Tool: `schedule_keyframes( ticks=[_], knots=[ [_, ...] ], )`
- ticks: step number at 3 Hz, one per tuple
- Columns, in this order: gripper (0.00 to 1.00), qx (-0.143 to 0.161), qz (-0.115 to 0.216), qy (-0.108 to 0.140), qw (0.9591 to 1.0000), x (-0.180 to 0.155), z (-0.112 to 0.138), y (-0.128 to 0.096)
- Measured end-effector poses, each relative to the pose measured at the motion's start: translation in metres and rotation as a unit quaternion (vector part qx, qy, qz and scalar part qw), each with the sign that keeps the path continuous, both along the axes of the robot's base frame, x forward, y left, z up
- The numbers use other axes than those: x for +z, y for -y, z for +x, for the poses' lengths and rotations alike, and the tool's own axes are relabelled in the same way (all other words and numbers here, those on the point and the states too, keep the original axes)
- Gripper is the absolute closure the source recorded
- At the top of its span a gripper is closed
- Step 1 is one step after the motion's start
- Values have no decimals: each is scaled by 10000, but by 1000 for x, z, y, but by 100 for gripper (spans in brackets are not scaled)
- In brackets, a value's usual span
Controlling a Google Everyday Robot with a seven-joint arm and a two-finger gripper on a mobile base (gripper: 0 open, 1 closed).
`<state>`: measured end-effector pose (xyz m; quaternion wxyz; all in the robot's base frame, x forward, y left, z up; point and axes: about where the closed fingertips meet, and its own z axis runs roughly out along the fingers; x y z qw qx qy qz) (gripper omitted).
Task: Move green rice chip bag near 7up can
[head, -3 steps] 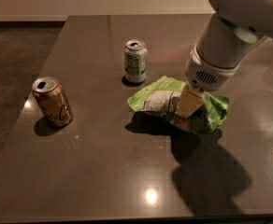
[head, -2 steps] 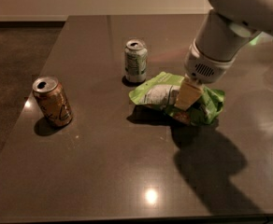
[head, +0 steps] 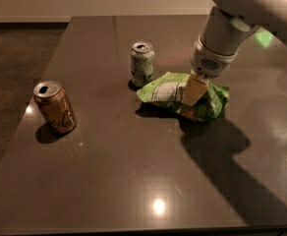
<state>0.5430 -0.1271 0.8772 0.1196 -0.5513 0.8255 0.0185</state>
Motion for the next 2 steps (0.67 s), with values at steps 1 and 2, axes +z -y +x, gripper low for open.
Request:
schedule_keyframes(
  ticks=[1,2],
  knots=[
    [42,57,-17,-45,10000,-2,15,0],
    [18,58,-9,-29,10000,-2,15,-1]
  ],
)
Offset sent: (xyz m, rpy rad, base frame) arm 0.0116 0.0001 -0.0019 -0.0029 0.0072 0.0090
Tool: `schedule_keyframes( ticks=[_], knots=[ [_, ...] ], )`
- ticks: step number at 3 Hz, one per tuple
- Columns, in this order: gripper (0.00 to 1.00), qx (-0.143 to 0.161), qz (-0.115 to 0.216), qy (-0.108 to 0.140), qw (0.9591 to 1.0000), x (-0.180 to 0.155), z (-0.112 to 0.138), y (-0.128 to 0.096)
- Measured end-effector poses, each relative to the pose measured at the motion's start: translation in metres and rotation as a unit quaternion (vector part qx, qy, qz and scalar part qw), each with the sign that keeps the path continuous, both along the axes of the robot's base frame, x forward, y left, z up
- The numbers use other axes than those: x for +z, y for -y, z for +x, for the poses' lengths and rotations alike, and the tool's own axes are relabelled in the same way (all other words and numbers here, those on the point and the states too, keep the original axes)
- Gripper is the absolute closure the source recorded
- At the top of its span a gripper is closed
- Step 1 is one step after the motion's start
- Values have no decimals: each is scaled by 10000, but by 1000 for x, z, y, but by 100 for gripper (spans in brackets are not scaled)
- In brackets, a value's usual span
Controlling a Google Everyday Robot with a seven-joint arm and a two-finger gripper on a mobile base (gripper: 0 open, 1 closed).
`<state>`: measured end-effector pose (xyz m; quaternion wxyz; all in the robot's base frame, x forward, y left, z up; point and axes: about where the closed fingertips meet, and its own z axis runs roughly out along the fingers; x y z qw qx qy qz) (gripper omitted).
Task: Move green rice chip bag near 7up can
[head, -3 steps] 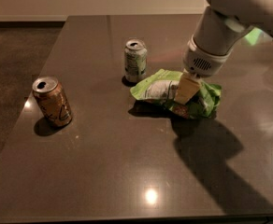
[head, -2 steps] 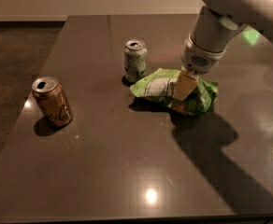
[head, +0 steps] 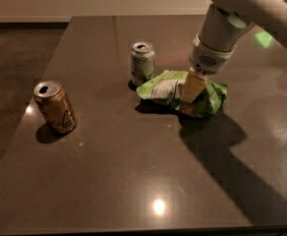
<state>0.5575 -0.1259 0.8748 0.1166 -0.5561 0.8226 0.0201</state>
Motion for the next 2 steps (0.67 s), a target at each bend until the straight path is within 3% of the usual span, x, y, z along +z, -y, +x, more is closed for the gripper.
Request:
schedule_keyframes(
  ticks=[1,2],
  knots=[
    [0,9,3,8,10000,-1,1,-1],
    [0,9,3,8,10000,-1,1,-1]
  ],
)
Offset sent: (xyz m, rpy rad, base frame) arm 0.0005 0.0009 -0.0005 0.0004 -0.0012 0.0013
